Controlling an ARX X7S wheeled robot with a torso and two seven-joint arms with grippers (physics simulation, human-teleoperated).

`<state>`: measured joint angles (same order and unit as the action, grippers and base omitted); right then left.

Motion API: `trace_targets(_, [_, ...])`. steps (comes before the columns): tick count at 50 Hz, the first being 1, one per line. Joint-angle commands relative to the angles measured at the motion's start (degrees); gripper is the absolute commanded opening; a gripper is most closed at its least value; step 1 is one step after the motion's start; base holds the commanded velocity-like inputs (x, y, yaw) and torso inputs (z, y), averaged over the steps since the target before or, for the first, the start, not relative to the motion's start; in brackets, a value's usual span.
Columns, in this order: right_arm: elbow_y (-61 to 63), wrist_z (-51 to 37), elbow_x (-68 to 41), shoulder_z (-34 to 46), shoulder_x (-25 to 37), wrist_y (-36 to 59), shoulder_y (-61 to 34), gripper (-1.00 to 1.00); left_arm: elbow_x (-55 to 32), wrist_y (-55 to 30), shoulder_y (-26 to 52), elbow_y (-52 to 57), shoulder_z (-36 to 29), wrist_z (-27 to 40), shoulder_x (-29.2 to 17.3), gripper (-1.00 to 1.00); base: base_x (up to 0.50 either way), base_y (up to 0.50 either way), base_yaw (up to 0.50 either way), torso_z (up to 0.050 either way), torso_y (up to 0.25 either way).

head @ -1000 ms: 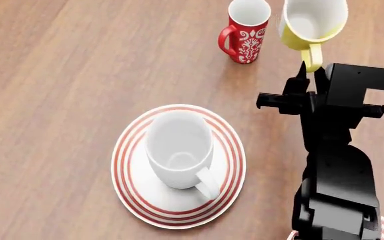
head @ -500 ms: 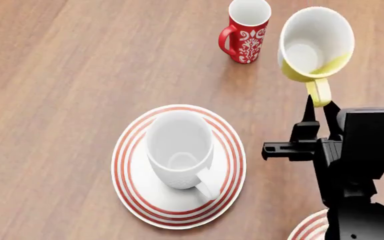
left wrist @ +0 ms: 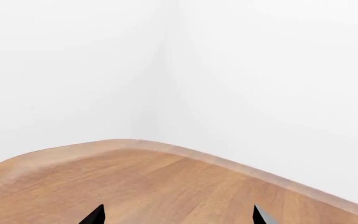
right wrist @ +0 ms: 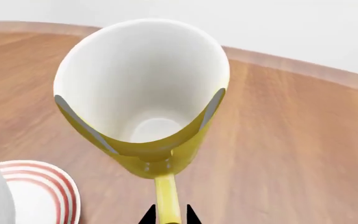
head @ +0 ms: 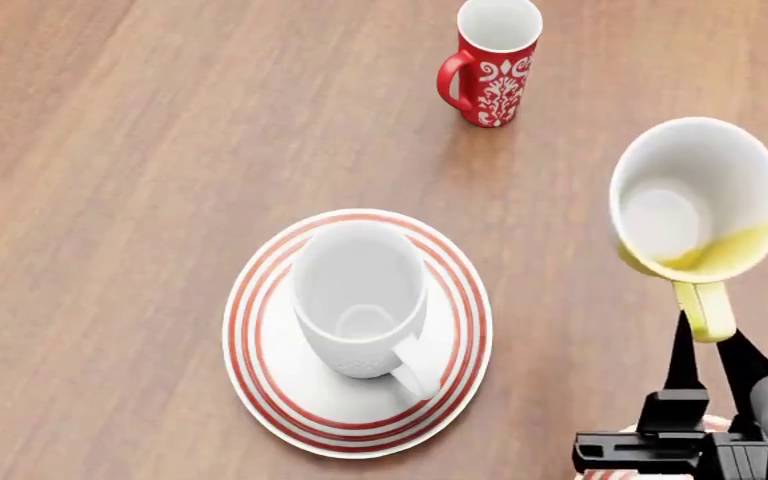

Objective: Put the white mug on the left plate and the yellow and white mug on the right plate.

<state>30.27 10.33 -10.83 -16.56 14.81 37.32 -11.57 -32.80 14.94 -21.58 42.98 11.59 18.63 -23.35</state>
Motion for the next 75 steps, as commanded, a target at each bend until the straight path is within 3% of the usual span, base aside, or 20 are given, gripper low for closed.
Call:
trace_targets(1, [12.1,1.7,-2.8,-6.6,0.1,1.4,12.3,-1.00,0.0,-0.3,0.4,0.0,-0.3,0.2,-0.3,1.00,0.00,0.00,0.00,0.000,0.000])
trace_targets(18, [17.9,4.5,-6.3,-14.5,-1.0,1.3,25.9,-1.00,1.0,-1.0,1.1,-0.4,-1.6,0.1,-0.7,1.00,0.00,0.00,0.00,0.000,0.000])
trace_targets(37, [17.8,11.6,-6.2,-18.9,-4.6,-10.7,43.2,-1.00,1.3,-1.7,2.0,-0.7,-2.4,0.3,-1.3,1.00,0.00,0.00,0.00,0.000,0.001])
trace_targets(61, [14.9,14.8,-6.1,-20.7,-7.9,-18.7,50.7,-1.00,1.9,-2.6,2.7,-0.7,-3.6,0.7,-1.8,1.00,0.00,0.00,0.00,0.000,0.000])
trace_targets(75, [8.6,15.4,-5.5,-19.3,-8.1,-21.3,49.0,-1.00,2.3,-2.3,2.6,-1.2,-4.3,0.3,-1.8,1.00,0.00,0.00,0.00,0.000,0.000])
